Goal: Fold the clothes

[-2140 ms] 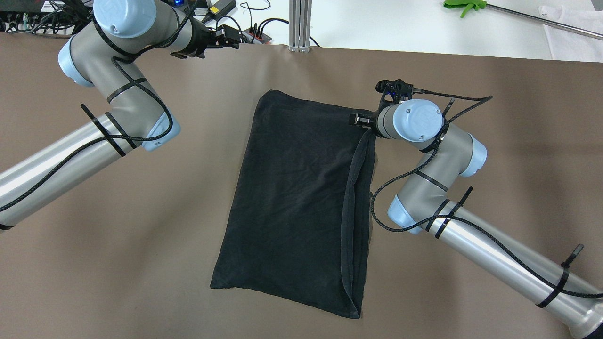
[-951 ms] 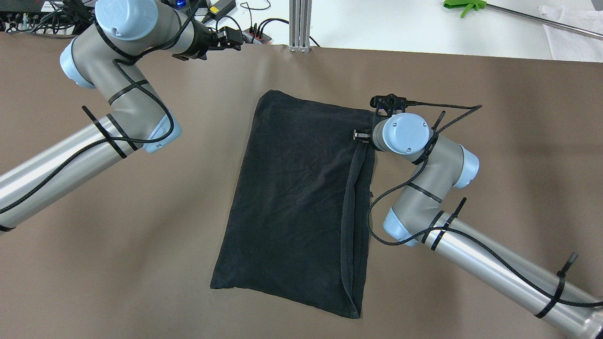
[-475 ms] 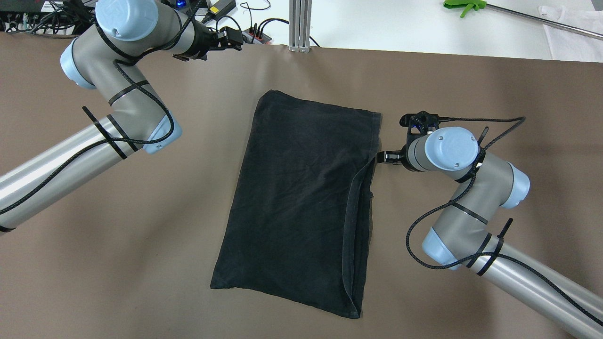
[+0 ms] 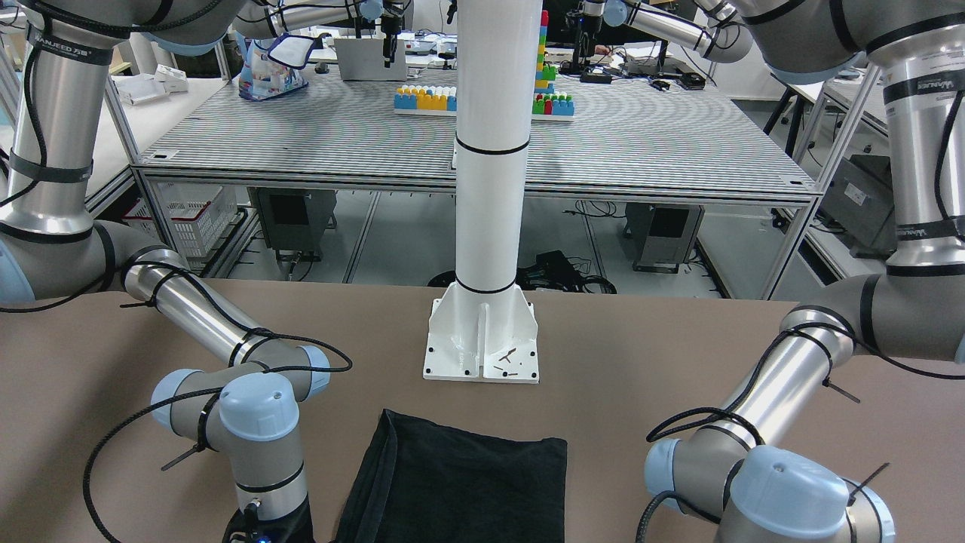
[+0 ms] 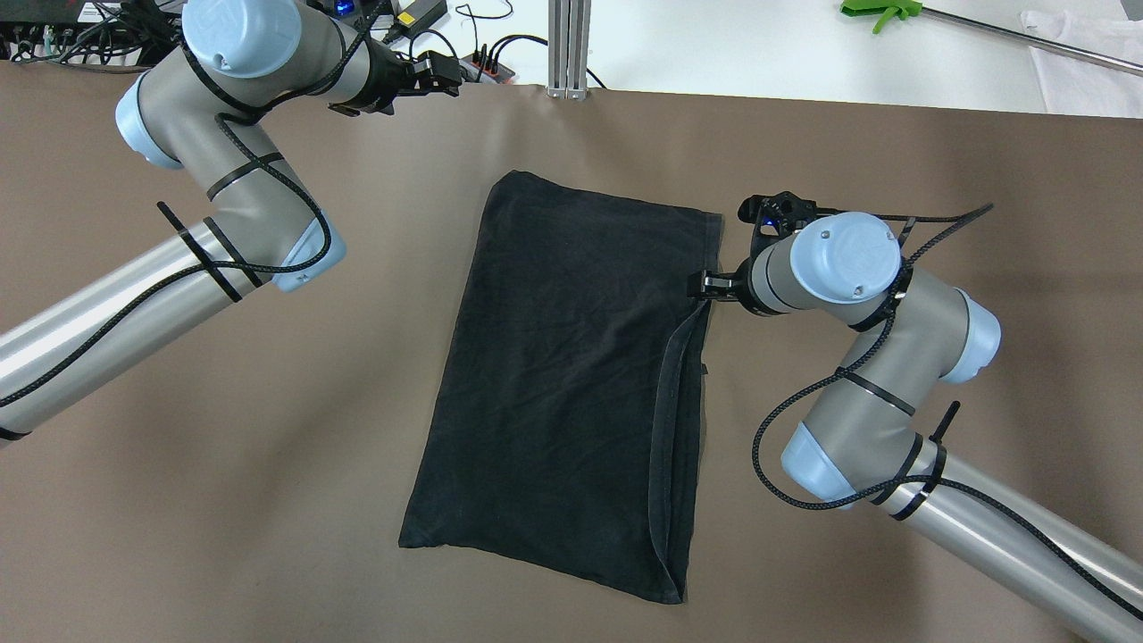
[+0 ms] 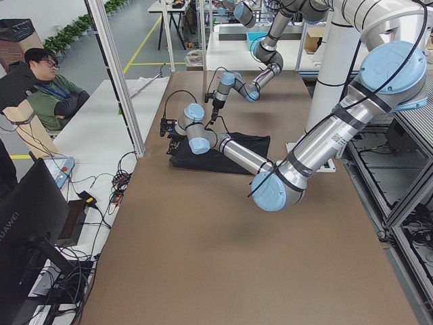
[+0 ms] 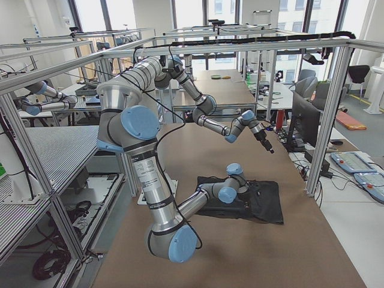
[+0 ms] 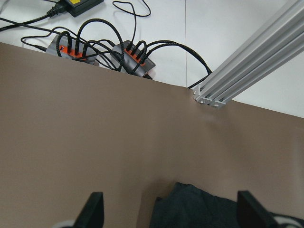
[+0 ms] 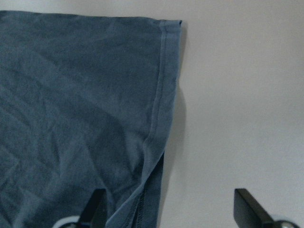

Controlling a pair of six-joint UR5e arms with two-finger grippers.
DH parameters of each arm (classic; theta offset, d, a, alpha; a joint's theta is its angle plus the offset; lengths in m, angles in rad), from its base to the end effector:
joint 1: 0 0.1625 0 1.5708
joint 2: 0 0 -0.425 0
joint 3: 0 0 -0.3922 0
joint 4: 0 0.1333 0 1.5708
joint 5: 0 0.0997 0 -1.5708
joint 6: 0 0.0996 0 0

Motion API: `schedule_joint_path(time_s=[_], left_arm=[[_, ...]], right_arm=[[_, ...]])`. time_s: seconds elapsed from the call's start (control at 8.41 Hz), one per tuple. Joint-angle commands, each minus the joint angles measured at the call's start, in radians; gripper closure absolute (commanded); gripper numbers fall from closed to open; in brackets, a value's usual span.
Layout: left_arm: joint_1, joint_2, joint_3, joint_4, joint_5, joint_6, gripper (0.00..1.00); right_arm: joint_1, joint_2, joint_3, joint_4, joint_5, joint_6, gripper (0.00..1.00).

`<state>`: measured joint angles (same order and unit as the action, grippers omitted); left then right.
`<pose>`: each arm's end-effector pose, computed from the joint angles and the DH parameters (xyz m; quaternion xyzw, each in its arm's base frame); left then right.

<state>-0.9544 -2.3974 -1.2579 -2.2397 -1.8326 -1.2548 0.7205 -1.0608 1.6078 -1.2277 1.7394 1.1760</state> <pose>0.3638 -0.6994 0.2018 0.2407 0.5092 -0.1892 0.8044 -0.4352 -0.5372 0.3137 0.1625 -0.4042 0.1100 0.8934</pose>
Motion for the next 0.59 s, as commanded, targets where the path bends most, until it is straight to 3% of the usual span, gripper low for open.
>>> schedule_joint_path(time_s=[0.0, 0.48], left_arm=[[0.000, -0.002, 0.000, -0.001, 0.000, -0.002, 0.00], [0.002, -0.002, 0.000, -0.001, 0.001, -0.002, 0.00]], right_arm=[[-0.067, 0.059, -0.093, -0.003, -0.086, 0.028, 0.06], [-0.072, 0.065, -0.117, -0.004, -0.092, 0.014, 0.06]])
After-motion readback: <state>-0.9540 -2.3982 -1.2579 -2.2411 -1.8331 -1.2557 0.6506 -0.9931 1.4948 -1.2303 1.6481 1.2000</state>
